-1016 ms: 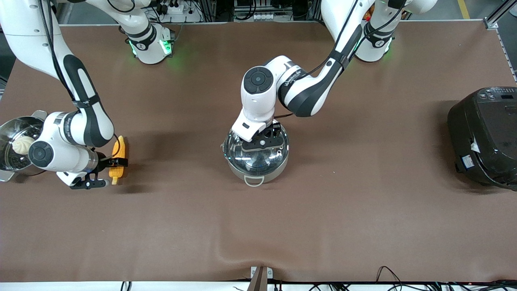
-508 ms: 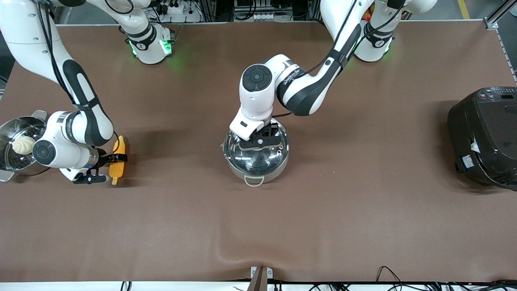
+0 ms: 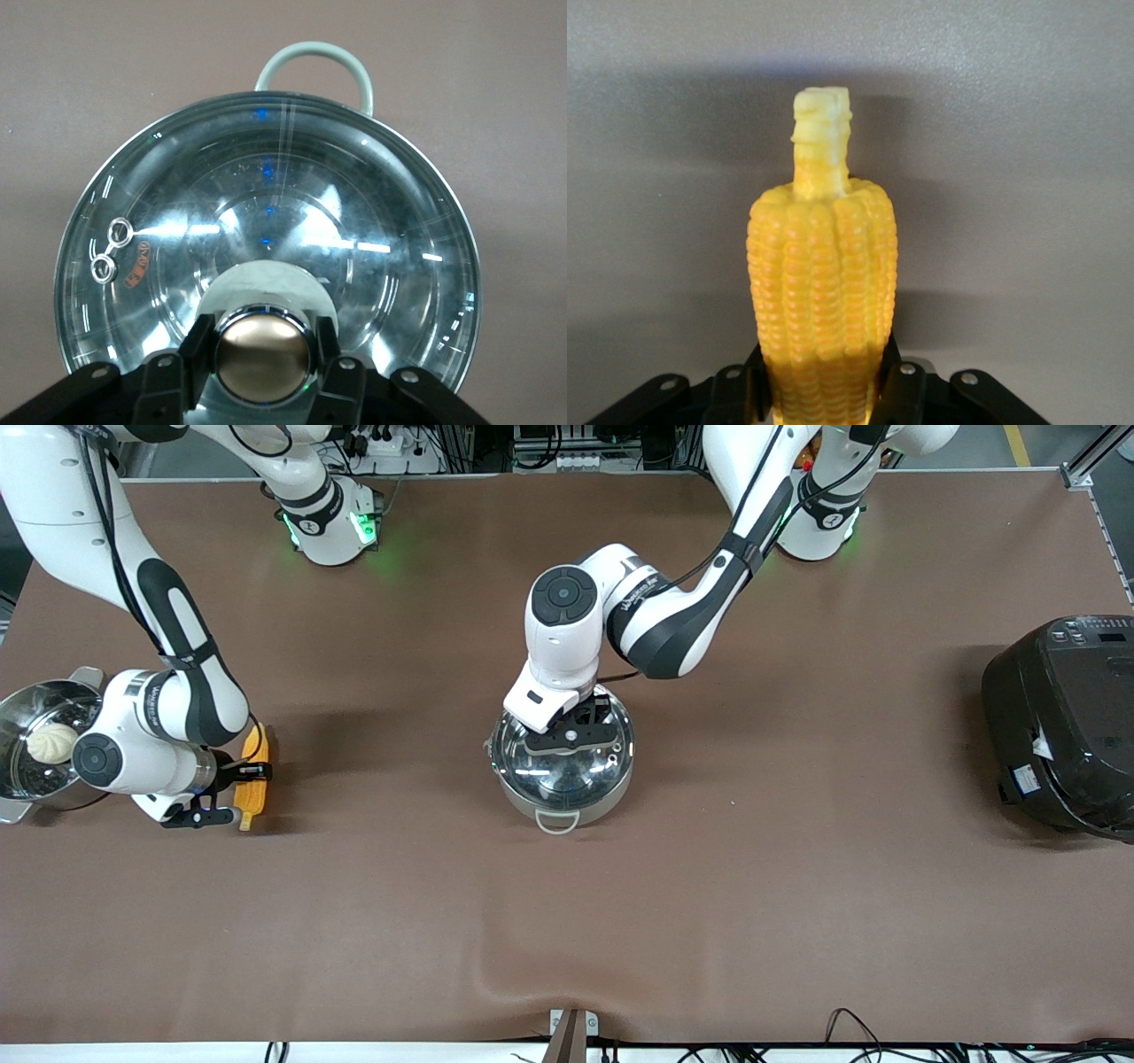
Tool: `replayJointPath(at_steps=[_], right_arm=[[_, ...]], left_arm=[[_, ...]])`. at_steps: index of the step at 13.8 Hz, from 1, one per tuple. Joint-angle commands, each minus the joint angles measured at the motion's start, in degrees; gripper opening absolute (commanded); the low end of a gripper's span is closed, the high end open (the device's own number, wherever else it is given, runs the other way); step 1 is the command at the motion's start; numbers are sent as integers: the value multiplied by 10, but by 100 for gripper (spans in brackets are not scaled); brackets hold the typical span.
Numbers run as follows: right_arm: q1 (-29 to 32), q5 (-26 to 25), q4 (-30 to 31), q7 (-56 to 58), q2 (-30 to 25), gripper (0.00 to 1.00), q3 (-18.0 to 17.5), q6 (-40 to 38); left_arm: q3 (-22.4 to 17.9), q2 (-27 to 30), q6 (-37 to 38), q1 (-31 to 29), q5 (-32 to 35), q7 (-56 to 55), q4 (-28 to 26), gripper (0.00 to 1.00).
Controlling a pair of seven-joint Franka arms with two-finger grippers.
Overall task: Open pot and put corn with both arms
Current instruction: 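Lift the glass lid with the left gripper while the right gripper lifts corn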
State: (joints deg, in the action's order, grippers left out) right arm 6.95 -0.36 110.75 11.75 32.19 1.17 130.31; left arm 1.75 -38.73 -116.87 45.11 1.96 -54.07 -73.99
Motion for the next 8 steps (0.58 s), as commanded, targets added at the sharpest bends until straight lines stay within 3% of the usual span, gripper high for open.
replayJointPath(at_steps=[1,5,8], right_arm=[[6,-10,5,6,-19,0,-10,-8],[-12,-10,-4,23,-62,0,-11,-40],[-26,-6,-31,22,-78,0,-13,-93]], left_arm=[[-3,41,40,0,9,-2,-3,0],[-6,93,109,-10,11,-1,-8,0],[-5,132,163,-55,11,50,-15,0]])
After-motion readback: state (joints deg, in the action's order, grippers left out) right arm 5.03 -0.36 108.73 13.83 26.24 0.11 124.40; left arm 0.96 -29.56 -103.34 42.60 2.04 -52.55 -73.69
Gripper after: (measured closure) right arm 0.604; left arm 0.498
